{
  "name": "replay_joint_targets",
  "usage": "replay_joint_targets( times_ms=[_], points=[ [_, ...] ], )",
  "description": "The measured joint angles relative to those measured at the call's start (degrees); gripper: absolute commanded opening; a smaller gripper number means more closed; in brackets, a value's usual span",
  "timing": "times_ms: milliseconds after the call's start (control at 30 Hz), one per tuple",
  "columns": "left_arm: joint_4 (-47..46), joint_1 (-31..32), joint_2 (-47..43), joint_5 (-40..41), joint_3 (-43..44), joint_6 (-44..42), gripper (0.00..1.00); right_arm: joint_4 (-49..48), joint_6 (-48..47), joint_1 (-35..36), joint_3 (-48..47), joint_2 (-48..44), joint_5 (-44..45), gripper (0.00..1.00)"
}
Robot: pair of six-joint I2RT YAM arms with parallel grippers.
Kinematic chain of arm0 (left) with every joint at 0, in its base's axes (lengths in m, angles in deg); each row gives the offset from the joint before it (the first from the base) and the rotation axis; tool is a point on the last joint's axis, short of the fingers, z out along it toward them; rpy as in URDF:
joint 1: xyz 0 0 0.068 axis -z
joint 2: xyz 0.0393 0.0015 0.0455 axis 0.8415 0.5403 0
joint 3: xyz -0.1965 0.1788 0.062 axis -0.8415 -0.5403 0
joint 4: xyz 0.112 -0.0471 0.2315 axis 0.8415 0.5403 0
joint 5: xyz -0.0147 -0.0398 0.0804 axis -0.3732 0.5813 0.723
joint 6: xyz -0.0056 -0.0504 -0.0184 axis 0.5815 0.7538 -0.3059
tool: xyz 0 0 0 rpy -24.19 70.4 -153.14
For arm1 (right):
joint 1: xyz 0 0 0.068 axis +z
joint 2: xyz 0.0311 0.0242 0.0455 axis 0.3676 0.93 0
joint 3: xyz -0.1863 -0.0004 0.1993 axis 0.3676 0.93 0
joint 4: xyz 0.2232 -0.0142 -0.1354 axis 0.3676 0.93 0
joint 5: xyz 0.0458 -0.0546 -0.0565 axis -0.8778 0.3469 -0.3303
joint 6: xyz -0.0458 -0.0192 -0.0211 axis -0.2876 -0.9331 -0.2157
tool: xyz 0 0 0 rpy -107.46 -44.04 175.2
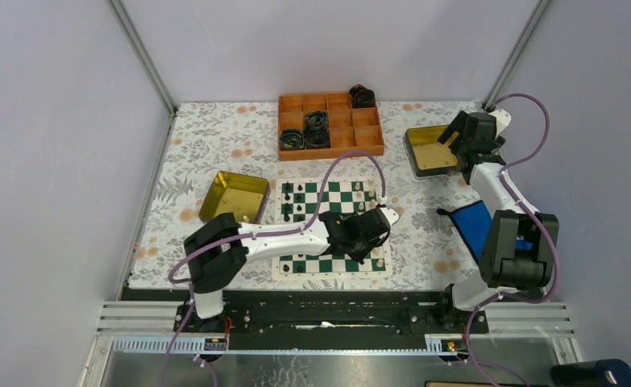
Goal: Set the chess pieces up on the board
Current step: Place the chess piece on the chessboard.
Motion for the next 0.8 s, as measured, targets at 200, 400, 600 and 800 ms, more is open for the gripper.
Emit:
replay_joint_targets(
  times_ms=[200, 400, 600, 800],
  points=[
    [-1.09, 0.17, 3.17, 0.22, 1.97, -0.52, 0.0, 0.0, 0.0, 0.0, 0.0, 0.02, 0.02, 1.0],
    [-1.51, 0.2, 5.42, 1.97, 3.06, -0.79, 0.0, 0.0, 0.0, 0.0, -0.02, 0.33, 0.04, 1.0],
    [-1.84, 0.2, 7.32, 3.98, 3.41, -0.79, 0.0, 0.0, 0.0, 0.0, -0.02, 1.29, 0.02, 1.0],
    [-1.86, 0.2, 7.56, 5.01, 3.41, -0.79, 0.08, 0.0, 0.0, 0.0, -0.02, 1.55, 0.0, 1.0]
  ],
)
